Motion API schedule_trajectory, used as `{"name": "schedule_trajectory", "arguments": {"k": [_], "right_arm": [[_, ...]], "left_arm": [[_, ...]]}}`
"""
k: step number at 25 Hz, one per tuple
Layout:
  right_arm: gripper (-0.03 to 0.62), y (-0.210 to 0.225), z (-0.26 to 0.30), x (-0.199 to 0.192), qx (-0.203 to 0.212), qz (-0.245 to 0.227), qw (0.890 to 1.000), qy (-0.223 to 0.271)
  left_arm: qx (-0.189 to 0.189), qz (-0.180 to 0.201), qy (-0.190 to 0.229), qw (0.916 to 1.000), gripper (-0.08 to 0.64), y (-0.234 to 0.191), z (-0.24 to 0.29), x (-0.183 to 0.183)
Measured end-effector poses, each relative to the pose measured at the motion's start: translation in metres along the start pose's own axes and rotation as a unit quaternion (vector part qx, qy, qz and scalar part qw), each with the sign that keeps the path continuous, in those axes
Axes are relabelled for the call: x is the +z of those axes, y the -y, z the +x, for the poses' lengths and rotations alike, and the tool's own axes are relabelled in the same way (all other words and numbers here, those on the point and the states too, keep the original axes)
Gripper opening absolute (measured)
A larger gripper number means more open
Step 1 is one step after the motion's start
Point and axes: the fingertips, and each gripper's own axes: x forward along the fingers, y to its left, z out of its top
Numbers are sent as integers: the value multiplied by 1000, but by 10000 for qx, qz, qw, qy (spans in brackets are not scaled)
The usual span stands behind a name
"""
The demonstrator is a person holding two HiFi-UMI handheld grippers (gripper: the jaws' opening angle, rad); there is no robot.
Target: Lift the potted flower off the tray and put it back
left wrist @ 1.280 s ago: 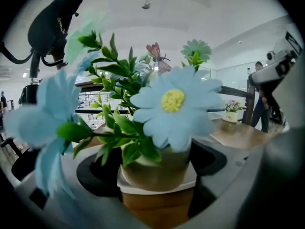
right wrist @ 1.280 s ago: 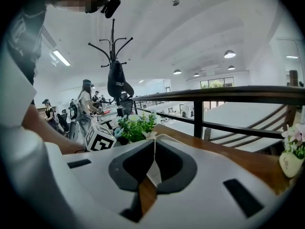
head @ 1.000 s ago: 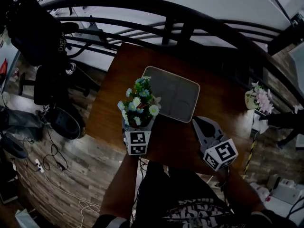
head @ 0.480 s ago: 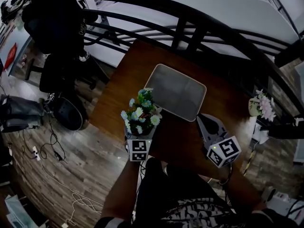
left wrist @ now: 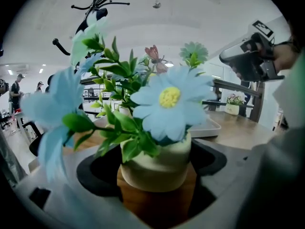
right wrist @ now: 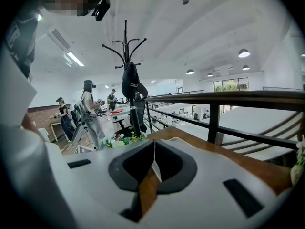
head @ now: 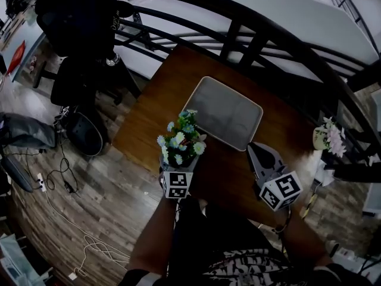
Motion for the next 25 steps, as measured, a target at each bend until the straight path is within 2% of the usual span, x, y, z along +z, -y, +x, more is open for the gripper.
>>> {"name": "schedule_trajectory", "arguments": {"k": [8, 16, 25], "right_arm": [[-2, 3, -2, -8, -13, 46, 10000, -61], [-2, 6, -6, -10, -70, 87, 9999, -58], [-2, 4, -5, -8, -61, 109, 9999, 8]], "left_arm": [[42, 2, -4, 10000, 465, 6, 15, -9], [-41, 36, 283, 9996, 466, 7, 18, -9], [18, 209, 52, 9998, 466, 8, 13, -17]]}}
